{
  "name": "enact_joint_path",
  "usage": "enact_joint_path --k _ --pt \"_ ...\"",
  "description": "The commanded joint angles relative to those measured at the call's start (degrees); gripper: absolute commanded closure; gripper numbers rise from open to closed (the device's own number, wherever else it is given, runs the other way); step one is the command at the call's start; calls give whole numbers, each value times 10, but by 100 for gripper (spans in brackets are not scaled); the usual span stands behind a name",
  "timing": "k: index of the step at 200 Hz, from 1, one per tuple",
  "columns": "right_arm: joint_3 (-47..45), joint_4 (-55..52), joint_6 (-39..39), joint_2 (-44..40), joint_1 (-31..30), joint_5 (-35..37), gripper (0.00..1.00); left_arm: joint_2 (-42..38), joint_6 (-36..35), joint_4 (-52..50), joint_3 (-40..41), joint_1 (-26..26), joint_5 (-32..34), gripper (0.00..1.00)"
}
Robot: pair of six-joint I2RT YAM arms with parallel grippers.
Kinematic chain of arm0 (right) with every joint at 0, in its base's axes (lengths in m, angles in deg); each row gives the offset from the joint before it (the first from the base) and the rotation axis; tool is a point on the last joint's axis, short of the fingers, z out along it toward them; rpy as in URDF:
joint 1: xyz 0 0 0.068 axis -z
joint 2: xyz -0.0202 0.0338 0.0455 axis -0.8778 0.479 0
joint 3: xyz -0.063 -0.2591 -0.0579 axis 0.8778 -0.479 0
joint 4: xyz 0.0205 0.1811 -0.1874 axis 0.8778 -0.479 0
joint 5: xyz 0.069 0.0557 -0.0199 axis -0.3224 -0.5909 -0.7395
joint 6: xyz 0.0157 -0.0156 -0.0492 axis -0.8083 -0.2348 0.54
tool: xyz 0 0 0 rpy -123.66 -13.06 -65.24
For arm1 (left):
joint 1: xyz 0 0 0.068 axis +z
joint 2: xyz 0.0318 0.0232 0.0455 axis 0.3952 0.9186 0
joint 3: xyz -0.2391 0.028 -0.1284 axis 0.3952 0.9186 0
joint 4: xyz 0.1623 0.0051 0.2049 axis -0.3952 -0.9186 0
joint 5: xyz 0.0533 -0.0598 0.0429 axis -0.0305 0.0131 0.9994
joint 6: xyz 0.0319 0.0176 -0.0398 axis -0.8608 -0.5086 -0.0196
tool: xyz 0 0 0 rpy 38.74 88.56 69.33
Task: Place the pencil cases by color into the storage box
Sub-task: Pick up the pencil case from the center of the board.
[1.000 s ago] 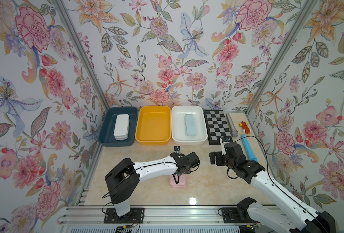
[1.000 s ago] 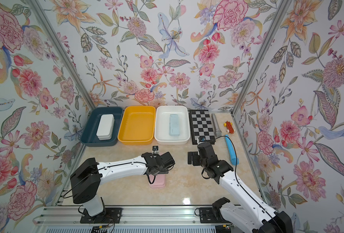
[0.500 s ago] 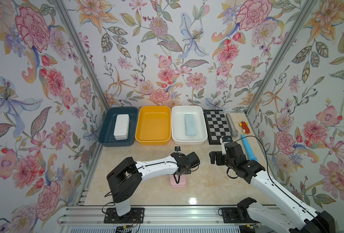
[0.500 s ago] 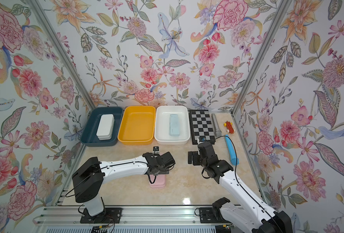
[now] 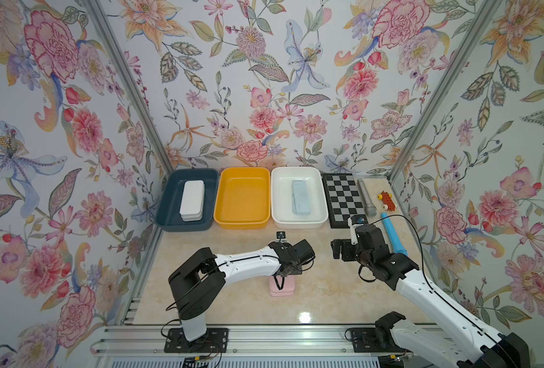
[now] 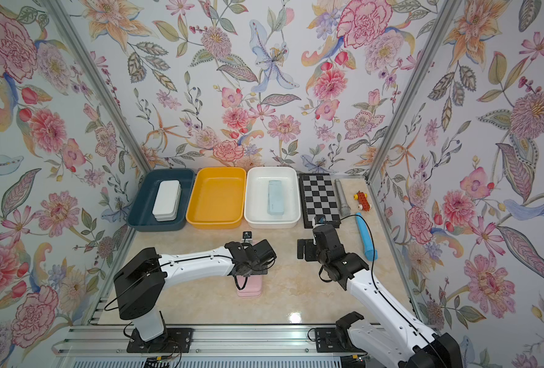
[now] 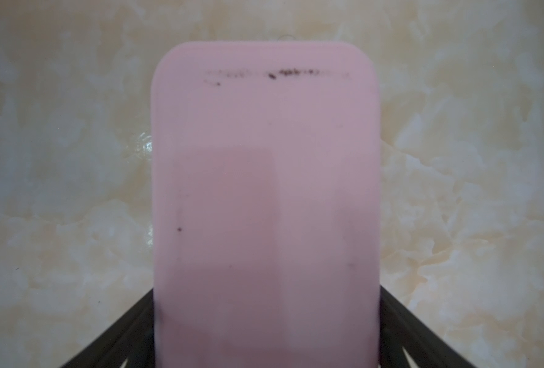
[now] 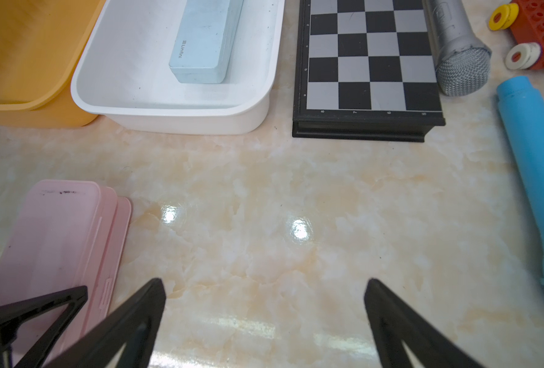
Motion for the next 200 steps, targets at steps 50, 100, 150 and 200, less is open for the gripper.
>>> enact_joint_path --k 50,100,150,200 --pt "-6 7 -2 5 6 -2 0 -21 -44 -41 -43 -21 29 47" --pt "-5 8 -2 9 9 -1 0 -42 -74 -91 -105 -18 49 45" --pt "-3 5 -2 6 16 3 0 -70 -145 -106 -127 48 39 45" --pt "4 7 0 20 19 4 0 -35 -272 -125 -233 150 3 45"
